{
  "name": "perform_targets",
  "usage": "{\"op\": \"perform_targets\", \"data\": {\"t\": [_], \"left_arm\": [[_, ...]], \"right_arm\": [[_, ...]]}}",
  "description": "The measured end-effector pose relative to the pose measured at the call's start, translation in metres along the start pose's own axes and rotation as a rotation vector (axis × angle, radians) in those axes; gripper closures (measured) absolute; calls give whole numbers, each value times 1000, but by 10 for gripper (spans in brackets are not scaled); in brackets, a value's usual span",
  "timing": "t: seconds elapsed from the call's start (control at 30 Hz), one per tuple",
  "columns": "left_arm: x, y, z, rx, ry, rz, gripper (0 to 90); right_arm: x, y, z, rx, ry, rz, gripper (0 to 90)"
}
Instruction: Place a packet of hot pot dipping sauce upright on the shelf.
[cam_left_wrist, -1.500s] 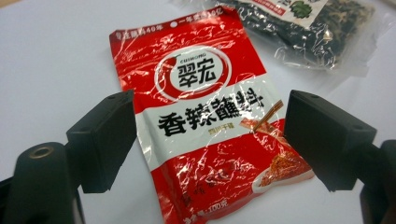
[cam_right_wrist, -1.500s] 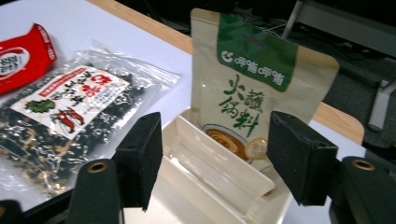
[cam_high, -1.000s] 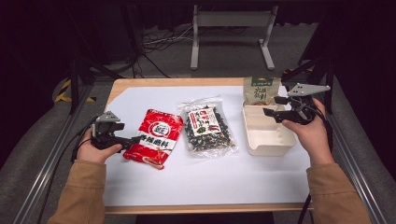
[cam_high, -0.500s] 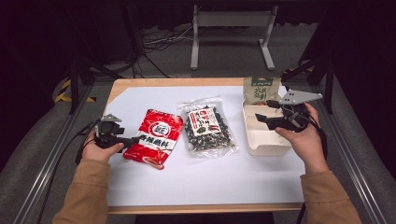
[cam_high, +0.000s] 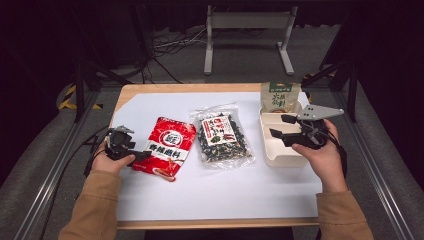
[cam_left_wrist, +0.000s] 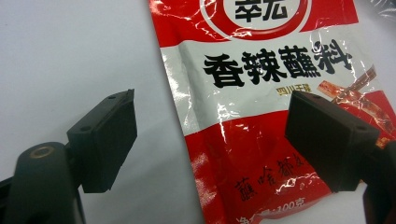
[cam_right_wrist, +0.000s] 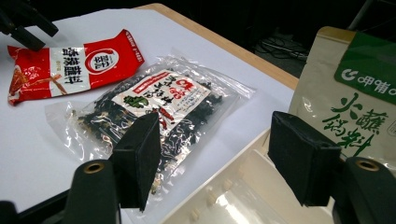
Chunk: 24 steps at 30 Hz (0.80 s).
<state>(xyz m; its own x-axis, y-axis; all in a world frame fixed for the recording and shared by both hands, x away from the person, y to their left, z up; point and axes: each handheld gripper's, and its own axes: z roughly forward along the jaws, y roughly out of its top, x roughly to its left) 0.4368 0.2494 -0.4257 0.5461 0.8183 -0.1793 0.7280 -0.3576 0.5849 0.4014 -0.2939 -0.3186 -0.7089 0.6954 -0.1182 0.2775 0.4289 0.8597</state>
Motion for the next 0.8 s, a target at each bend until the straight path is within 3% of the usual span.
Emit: {"op": "perform_targets", "data": {"t": [0.27,0.4,0.5,0.57,0.7,0.8], "left_arm": [[-2,-1,6,40,15,3,160],[-1,-1,8,45,-2,-6,154],[-1,-3,11,51,-44,-51,152],[-1,-4,12,51,-59,-61,152],[-1,-5,13,42,-63,-63,142],[-4,-5,12,30,-91,-66,235]], "right_arm": [[6,0,1,3,24,-15,344],[10,0,2,10,29,-29,344],[11,0,4,13,33,-34,340],[12,0,4,13,34,-35,337],[13,-1,6,16,34,-40,331],[14,-1,6,17,35,-43,329]]}}
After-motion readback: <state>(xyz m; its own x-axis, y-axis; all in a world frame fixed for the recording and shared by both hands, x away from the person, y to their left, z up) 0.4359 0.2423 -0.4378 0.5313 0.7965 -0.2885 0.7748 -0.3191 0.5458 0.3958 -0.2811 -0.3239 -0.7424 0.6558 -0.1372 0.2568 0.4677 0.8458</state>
